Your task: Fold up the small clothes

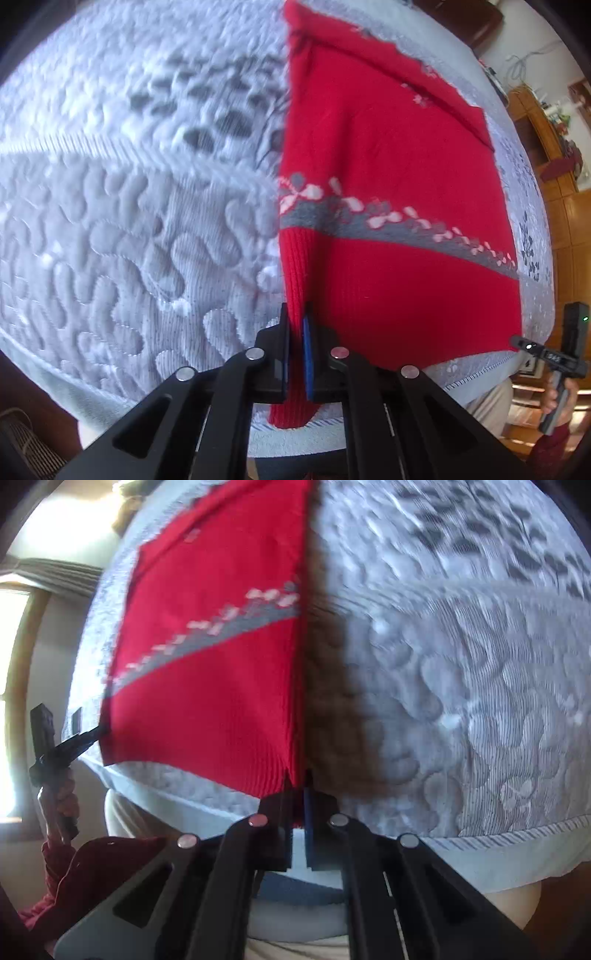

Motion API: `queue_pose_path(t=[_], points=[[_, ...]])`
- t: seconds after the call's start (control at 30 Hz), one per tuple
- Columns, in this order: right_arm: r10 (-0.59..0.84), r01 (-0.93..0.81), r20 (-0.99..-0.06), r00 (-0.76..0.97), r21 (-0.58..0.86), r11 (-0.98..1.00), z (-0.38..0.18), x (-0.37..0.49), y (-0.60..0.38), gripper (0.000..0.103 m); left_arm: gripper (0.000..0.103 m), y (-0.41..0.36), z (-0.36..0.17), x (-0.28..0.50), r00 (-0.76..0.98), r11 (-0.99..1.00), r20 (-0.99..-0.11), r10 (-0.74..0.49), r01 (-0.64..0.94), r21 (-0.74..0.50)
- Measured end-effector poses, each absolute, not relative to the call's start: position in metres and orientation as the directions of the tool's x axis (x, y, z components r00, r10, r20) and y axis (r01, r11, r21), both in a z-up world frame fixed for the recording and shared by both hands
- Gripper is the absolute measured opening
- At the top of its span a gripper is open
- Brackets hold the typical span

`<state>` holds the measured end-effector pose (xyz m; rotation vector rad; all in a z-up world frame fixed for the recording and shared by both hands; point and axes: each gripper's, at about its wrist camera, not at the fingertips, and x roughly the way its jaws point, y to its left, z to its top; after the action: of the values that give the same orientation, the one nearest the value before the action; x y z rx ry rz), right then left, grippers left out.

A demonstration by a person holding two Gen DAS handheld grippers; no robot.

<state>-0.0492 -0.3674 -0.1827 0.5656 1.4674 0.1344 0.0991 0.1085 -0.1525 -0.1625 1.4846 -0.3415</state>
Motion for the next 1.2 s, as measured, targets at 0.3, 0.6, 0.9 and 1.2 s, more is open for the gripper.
queue_pose_path(t=[0.3, 0.6, 0.9, 1.2], points=[[0.401, 0.222, -0.907, 0.127, 0.42, 0.88, -0.183, -0.049, -0.365, 0.015, 0.039, 0.11, -0.146, 0.088, 0.046, 0.932, -0.94, -0.337, 0.157, -0.326], [0.452, 0.238, -0.884, 0.121, 0.468, 0.851, -0.186, -0.051, -0.363, 0.027, 0.03, 0.1, -0.153, 0.082, 0.031, 0.94, -0.95, -0.311, 0.155, -0.303], [0.513, 0.217, -0.842, 0.164, 0.538, 0.814, -0.181, -0.051, -0.362, 0.002, 0.006, 0.113, -0.152, 0.083, 0.004, 0.908, -0.909, -0.416, 0.056, -0.415], [0.584, 0.141, -0.755, 0.298, 0.64, 0.755, -0.116, -0.014, -0.384, 0.002, 0.006, 0.121, -0.097, 0.125, 0.093, 0.869, -0.864, -0.496, 0.054, -0.493]])
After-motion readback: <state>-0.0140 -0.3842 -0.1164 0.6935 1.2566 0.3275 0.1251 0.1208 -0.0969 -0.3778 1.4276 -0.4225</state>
